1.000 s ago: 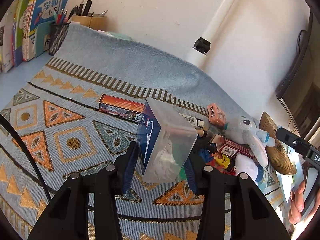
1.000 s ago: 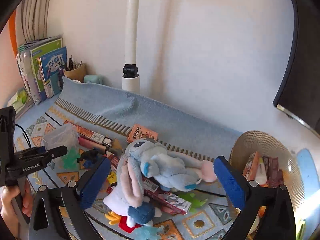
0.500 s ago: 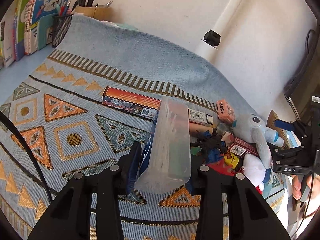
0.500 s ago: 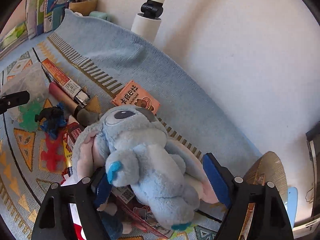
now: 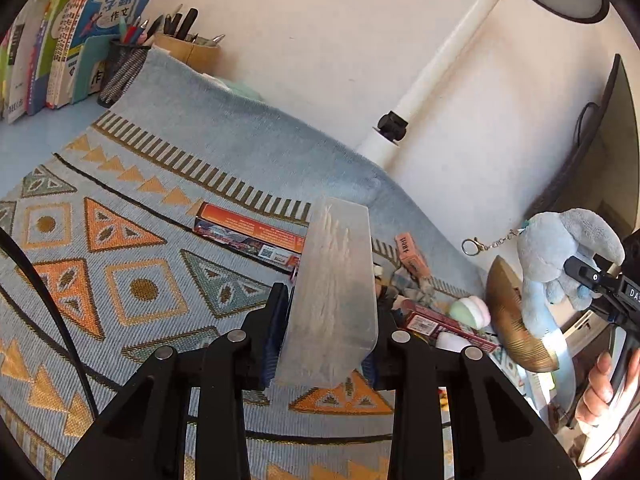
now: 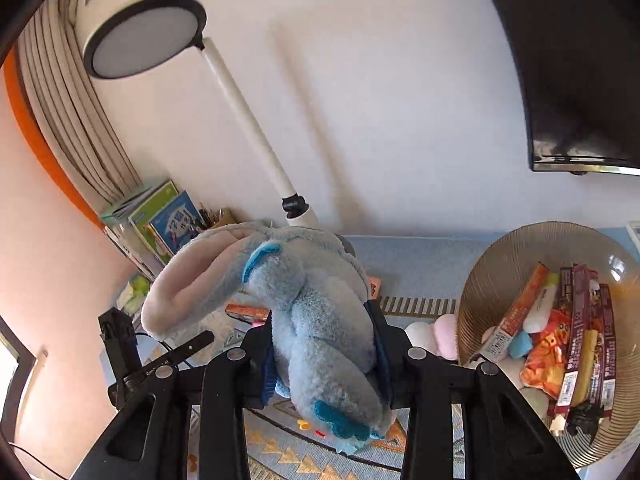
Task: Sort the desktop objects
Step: 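Carry the clear box and blue plush bunny into the golden basket, release both, then move both open tools back over the rug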
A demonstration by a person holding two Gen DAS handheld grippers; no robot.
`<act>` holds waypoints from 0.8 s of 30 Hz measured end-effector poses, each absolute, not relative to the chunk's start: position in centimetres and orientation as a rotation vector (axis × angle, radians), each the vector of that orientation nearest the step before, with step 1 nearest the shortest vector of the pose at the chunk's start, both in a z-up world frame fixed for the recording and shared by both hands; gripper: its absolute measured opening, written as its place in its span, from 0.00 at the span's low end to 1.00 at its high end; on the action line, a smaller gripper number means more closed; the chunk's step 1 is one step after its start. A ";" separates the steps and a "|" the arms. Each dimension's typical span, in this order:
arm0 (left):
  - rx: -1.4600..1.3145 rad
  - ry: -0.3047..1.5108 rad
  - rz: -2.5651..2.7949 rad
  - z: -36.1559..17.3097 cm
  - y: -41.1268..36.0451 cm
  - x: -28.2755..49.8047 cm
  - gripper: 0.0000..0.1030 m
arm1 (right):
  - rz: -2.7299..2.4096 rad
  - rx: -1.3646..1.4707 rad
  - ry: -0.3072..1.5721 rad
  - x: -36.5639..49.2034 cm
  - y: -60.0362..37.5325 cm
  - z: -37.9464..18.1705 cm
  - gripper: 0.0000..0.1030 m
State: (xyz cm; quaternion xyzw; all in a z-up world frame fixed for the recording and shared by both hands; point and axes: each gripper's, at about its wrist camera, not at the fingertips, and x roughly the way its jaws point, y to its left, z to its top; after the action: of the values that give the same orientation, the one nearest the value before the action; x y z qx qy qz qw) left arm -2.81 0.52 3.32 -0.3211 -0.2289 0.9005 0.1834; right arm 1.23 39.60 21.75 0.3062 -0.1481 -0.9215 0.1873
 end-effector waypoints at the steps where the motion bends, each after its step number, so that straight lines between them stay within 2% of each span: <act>1: -0.901 -0.669 2.533 3.8 0.5 -2.5 0.28 | -2.636 0.833 -0.451 2.3 40.9 22.4 0.36; 5: -0.820 -0.643 2.507 7.2 1.8 -0.3 0.28 | -2.848 0.650 -0.543 6.6 46.9 25.4 0.36; 9: -0.732 -0.569 2.433 11.5 6.3 0.6 0.28 | -3.005 0.560 -0.625 8.2 51.4 27.2 0.36; 15: -0.707 -0.416 2.268 15.5 18.2 -1.4 0.28 | -3.198 0.680 -0.604 7.2 54.2 25.6 0.37; 21: -0.770 -0.310 2.116 14.5 29.7 -3.7 0.28 | -3.256 0.800 -0.560 5.4 54.6 23.6 0.40; 22: -0.771 -0.287 2.107 14.2 31.2 -4.0 0.28 | -3.252 0.829 -0.546 4.9 54.6 23.4 0.53; 24: -0.752 -0.239 2.125 13.9 33.6 -4.2 0.29 | -3.239 0.891 -0.507 4.0 54.4 23.1 0.73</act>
State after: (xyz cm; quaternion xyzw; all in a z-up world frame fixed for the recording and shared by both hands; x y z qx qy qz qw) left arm -4.23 33.58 13.92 -0.3005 -0.0957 0.8493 0.4234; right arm 3.98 54.37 23.08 0.2602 -0.1480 -0.9456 -0.1274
